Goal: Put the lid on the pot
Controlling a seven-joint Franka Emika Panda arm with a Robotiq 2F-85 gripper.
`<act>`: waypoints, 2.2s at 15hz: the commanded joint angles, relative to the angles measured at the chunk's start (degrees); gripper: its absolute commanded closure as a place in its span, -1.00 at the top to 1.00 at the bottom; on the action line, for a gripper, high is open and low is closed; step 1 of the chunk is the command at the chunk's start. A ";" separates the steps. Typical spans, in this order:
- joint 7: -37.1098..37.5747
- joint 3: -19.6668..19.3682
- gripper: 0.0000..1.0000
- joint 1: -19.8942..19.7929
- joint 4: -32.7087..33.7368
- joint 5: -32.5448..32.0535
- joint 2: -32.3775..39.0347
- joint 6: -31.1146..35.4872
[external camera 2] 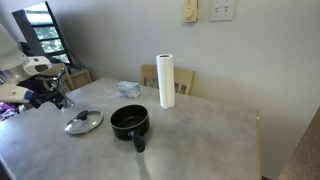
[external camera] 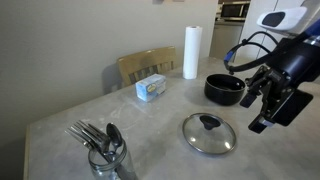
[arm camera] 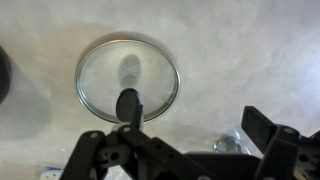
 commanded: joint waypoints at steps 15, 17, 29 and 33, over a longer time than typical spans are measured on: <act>24.15 5.60 1.00 -12.96 14.99 -27.67 21.23 7.15; 22.33 9.88 1.00 -16.55 15.53 -26.42 21.98 5.39; 21.86 9.10 1.00 -17.51 23.77 -39.46 29.24 -5.91; 21.66 11.78 1.00 -17.55 25.73 -38.75 30.21 -9.58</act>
